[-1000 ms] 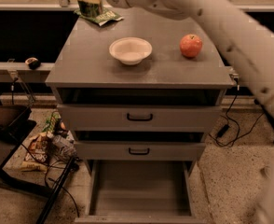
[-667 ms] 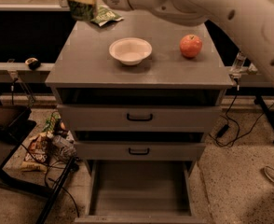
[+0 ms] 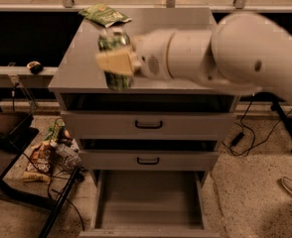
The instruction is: Place green can into bottom drawer
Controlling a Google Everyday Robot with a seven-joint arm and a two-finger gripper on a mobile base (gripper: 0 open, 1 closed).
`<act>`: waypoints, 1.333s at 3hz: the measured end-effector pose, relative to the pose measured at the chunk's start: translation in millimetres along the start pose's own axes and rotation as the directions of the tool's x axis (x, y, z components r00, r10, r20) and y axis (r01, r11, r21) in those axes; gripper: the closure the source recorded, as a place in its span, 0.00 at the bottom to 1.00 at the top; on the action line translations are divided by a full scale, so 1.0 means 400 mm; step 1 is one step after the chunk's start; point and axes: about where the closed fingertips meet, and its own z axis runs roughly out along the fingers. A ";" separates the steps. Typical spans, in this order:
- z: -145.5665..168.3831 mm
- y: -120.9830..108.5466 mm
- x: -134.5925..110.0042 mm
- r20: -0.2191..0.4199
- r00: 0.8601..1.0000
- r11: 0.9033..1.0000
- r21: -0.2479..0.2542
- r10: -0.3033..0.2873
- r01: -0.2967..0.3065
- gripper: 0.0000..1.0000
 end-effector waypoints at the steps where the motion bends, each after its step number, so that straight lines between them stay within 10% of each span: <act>1: -0.007 -0.015 0.256 -0.086 0.995 0.997 0.056 0.054 -0.049 1.00; 2: 0.042 -0.013 0.507 -0.120 0.991 0.995 0.092 0.060 -0.049 1.00; 4: 0.070 -0.045 0.572 -0.108 0.991 0.989 0.132 0.076 -0.061 1.00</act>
Offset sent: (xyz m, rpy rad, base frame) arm 0.0061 -0.0423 -0.3201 -0.0983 0.0349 -0.2588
